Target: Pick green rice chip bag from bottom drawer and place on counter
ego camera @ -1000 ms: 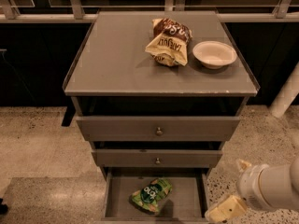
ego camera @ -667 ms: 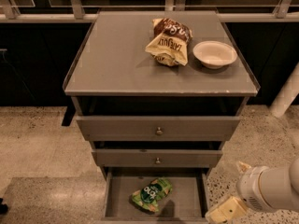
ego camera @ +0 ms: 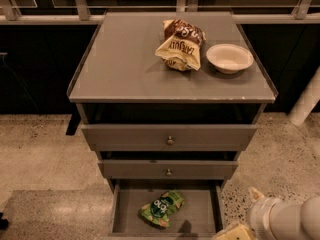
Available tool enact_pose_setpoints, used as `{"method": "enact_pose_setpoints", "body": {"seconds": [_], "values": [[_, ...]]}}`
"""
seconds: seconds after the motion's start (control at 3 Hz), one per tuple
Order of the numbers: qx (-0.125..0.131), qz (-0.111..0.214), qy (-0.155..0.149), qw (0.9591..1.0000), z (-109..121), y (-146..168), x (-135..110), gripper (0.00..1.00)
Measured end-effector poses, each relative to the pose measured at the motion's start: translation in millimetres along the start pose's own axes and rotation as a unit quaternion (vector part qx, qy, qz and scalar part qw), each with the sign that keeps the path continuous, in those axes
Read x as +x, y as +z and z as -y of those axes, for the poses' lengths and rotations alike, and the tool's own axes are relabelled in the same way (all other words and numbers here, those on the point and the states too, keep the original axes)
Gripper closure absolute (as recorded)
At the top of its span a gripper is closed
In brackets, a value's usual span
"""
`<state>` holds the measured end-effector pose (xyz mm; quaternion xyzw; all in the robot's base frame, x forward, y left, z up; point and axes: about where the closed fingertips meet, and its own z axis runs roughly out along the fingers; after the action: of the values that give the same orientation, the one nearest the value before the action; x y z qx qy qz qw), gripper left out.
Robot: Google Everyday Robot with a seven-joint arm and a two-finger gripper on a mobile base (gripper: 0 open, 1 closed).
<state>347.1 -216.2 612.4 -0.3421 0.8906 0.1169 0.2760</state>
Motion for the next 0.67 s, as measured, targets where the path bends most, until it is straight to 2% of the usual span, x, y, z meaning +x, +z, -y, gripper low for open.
{"method": "enact_pose_setpoints", "body": {"seconds": [0.33,0.67], "values": [[-0.019,0.019,0.027,0.9993,2,66,22,0.00],[-0.045,0.017,0.052,0.9975,-10,92,41,0.00]]}}
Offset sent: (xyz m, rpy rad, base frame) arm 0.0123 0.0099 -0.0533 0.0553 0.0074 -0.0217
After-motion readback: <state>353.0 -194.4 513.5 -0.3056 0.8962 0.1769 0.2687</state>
